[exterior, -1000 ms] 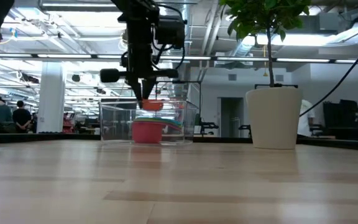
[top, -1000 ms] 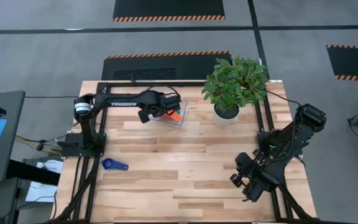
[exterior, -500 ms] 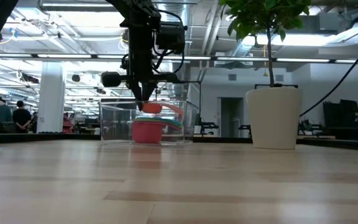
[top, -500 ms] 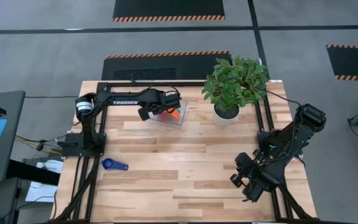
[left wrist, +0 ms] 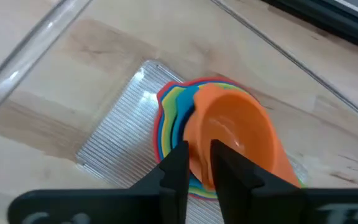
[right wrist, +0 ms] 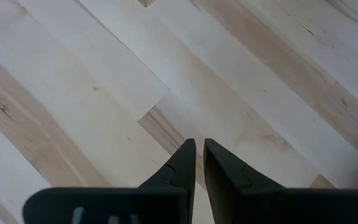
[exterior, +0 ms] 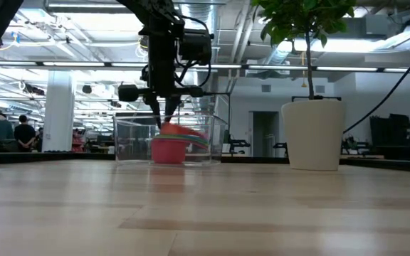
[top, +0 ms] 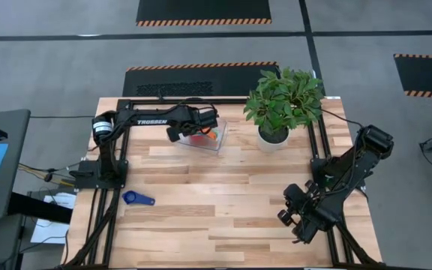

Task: Nest measuring cups in basket
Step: Stack the orange measuring cup on top of the light blue measuring cup in the transparent bin, then stack the dark blue measuring cup on top of the orange measuring cup in the transparent bin

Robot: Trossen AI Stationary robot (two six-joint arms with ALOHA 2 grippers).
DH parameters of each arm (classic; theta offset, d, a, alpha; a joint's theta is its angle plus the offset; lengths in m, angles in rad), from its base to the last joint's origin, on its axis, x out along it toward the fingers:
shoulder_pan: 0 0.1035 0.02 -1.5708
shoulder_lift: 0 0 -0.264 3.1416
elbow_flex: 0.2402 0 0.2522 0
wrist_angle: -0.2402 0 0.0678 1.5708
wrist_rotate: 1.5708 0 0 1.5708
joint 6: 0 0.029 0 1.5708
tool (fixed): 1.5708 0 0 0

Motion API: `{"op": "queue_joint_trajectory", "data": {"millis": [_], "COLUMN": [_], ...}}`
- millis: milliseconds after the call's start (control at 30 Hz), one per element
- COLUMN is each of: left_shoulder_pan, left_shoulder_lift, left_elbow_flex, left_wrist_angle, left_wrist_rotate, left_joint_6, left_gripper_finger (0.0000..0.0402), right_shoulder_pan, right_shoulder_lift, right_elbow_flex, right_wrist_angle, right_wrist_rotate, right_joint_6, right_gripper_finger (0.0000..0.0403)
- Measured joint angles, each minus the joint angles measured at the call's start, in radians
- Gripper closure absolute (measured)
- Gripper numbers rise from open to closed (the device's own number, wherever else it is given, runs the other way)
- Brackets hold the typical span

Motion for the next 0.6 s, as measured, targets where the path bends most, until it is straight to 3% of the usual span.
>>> {"op": "queue_joint_trajectory", "data": {"millis": [133,367,467,600], "left_shoulder_pan": [0.0,-0.004,-0.008,-0.062], "left_shoulder_lift": [0.0,-0.001,-0.012,-0.048], "left_elbow_flex": [0.0,0.001,0.043,0.15], "left_wrist_angle": [0.005,0.023,0.022,0.019], "left_wrist_rotate": [0.015,0.081,0.117,0.272], "left_joint_6": [-0.008,0.161,0.385,0.724], "left_gripper_finger": [0.0331,0.0314,0.0313,0.0313], "right_shoulder_pan": [0.0,0.0,0.0,0.005], "right_shoulder_lift": [0.0,0.0,0.0,0.0], "right_elbow_flex": [0.0,0.0,0.0,0.0], "right_wrist_angle": [0.0,0.005,0.005,0.005], "right_wrist_rotate": [0.0,0.0,-0.001,-0.016], "right_joint_6": [0.0,-0.065,-0.075,-0.076], "right_gripper_finger": [0.0346,0.0346,0.0346,0.0346]}}
